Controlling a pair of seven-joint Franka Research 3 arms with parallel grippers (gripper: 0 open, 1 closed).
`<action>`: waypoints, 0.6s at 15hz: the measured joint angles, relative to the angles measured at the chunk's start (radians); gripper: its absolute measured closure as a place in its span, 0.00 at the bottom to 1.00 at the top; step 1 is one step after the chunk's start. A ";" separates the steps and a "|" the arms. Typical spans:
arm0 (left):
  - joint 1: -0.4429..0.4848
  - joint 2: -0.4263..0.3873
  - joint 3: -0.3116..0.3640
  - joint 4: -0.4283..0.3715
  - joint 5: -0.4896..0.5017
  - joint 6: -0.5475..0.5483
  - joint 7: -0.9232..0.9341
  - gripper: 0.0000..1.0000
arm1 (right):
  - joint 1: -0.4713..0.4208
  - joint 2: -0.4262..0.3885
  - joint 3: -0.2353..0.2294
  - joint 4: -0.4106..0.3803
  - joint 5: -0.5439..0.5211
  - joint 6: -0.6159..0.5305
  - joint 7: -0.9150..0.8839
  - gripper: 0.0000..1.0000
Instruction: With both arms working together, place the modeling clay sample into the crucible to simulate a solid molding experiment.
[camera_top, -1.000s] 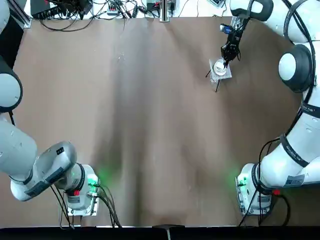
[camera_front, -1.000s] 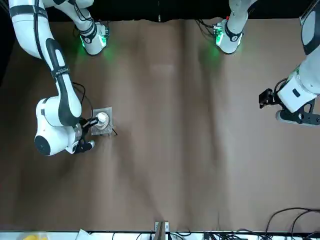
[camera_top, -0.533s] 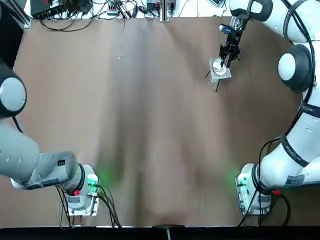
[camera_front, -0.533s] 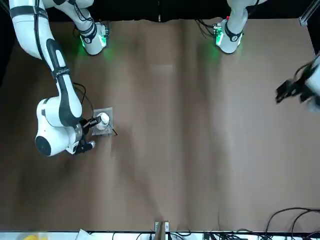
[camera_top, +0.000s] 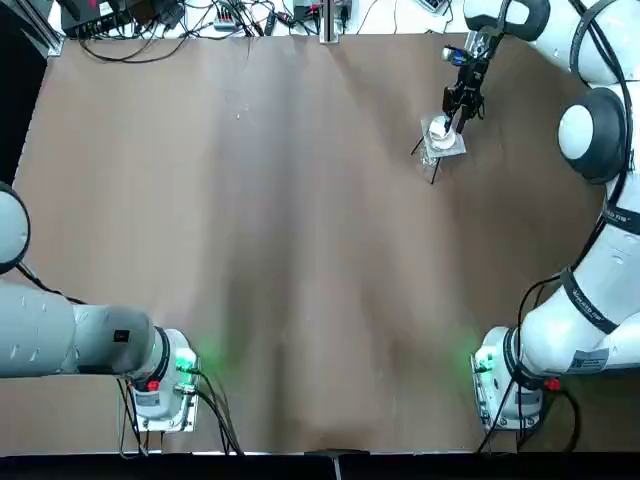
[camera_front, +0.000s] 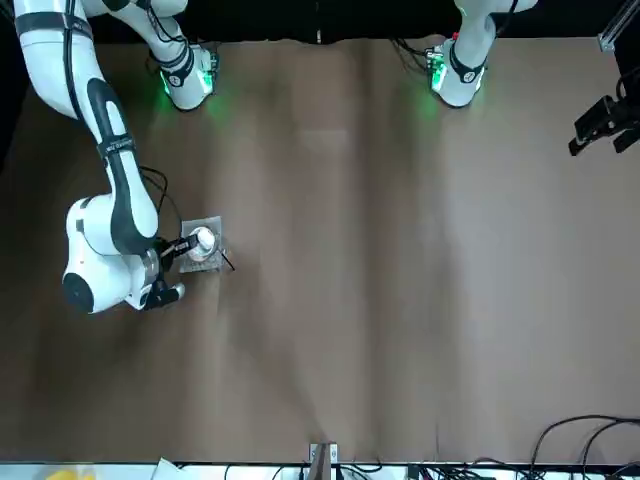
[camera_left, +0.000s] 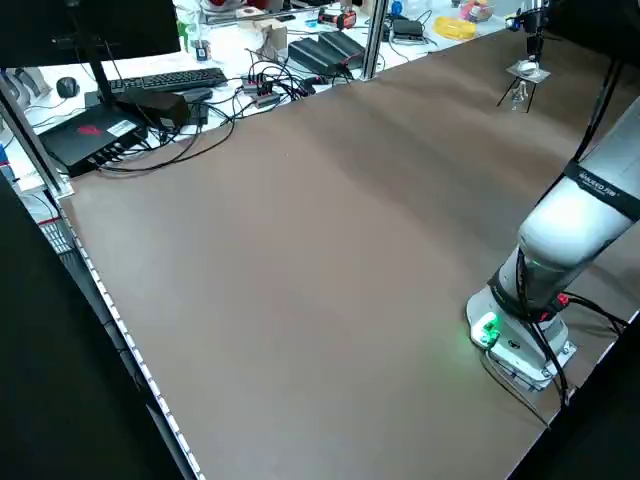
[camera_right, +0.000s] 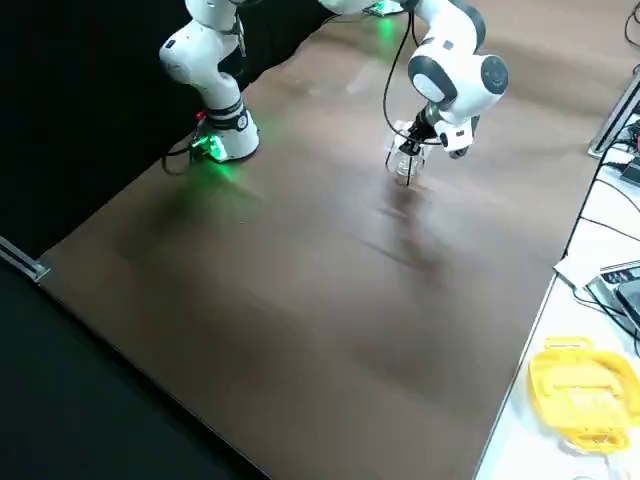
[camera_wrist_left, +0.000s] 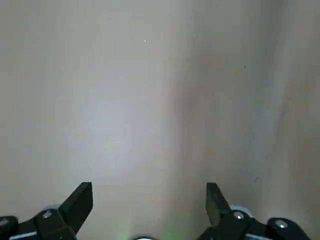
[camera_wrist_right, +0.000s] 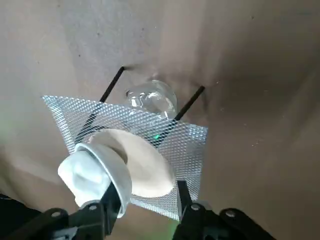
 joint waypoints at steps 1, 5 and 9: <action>-0.006 0.006 0.000 -0.012 -0.002 -0.002 0.000 0.00 | -0.006 0.000 0.000 0.002 0.000 0.000 -0.006 0.47; -0.017 0.032 -0.030 -0.014 0.018 0.072 -0.011 0.00 | -0.008 -0.001 0.002 0.008 0.000 -0.016 -0.007 0.47; -0.049 0.067 -0.114 -0.014 0.095 0.085 -0.028 0.00 | -0.008 -0.007 0.005 0.028 0.000 -0.062 -0.007 0.47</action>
